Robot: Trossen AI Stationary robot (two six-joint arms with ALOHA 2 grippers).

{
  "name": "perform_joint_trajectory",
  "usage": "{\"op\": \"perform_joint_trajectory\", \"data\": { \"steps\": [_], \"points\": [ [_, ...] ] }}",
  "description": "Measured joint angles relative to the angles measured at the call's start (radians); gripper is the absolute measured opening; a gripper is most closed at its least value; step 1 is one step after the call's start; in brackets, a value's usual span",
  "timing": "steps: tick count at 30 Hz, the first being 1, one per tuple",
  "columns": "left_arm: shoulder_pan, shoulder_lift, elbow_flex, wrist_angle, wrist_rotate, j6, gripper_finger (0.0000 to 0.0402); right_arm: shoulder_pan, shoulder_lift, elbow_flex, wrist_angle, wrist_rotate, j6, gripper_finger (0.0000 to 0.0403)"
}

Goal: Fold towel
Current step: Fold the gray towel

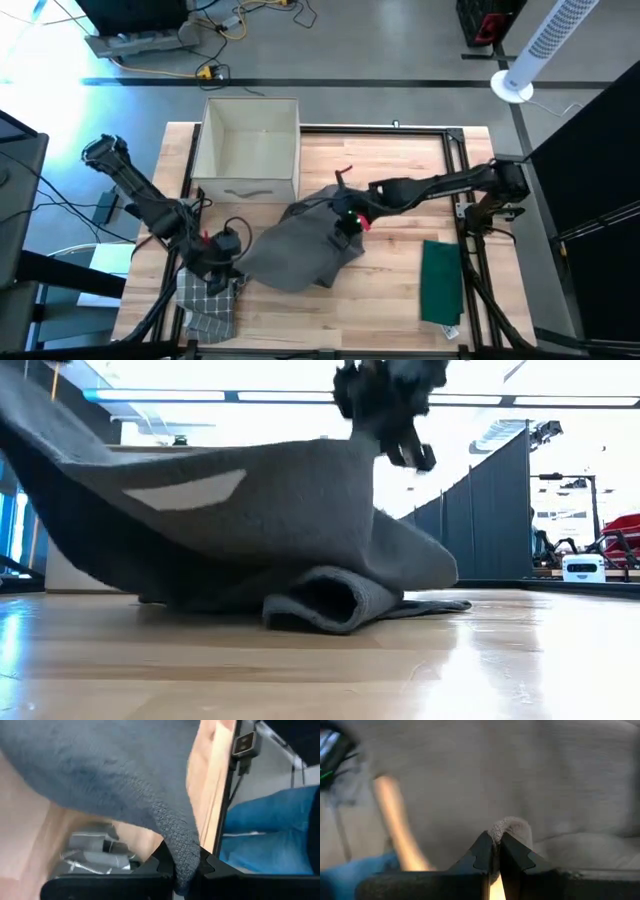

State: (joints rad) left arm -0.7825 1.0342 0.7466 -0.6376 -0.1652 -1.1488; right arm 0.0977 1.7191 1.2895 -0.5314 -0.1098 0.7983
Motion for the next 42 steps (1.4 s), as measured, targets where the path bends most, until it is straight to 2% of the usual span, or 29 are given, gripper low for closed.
{"op": "perform_joint_trajectory", "data": {
  "steps": [4,7,11,14,17,23,28,29,33,35,39,42],
  "points": [
    [-0.021,0.001,-0.074,0.014,0.009,-0.109,0.0000,-0.012,-0.002,-0.132,0.117,0.036,0.058,0.0006],
    [-0.021,0.000,-0.107,0.013,0.022,-0.148,0.0000,-0.015,-0.002,-0.175,0.173,0.053,0.044,0.0006],
    [0.005,-0.004,-0.117,0.019,0.026,-0.147,0.0000,-0.003,-0.002,-0.159,0.179,0.028,-0.090,0.0007],
    [0.028,-0.004,-0.118,0.056,0.028,-0.123,0.0000,0.005,-0.003,-0.122,0.157,0.027,-0.192,0.0038],
    [0.046,-0.004,-0.118,0.101,0.031,-0.095,0.0000,0.008,-0.007,-0.054,0.054,0.027,-0.359,0.0094],
    [0.069,-0.004,-0.118,0.127,0.030,-0.075,0.0000,0.008,-0.013,0.158,-0.320,0.033,-0.736,0.0181],
    [0.069,-0.004,-0.118,0.128,0.025,-0.070,0.0000,0.014,-0.014,0.263,-0.472,0.025,-1.039,0.0209],
    [0.069,-0.004,-0.118,0.128,0.025,-0.070,0.0000,0.024,-0.014,0.274,-0.487,0.037,-1.164,0.0211],
    [0.069,-0.004,-0.118,0.127,0.025,-0.070,0.0000,0.058,-0.008,0.248,-0.398,0.055,-1.547,0.0210],
    [0.069,-0.004,-0.118,0.128,0.025,-0.070,0.0000,0.063,0.006,0.232,-0.293,0.055,-1.584,0.0207],
    [0.069,-0.004,-0.118,0.128,0.066,-0.070,0.0000,0.018,0.063,0.225,-0.156,0.026,-1.519,0.0198],
    [0.069,-0.004,-0.118,0.129,0.113,-0.076,0.0000,-0.016,0.134,0.263,-0.167,-0.001,-1.513,0.0192]
  ]
}}
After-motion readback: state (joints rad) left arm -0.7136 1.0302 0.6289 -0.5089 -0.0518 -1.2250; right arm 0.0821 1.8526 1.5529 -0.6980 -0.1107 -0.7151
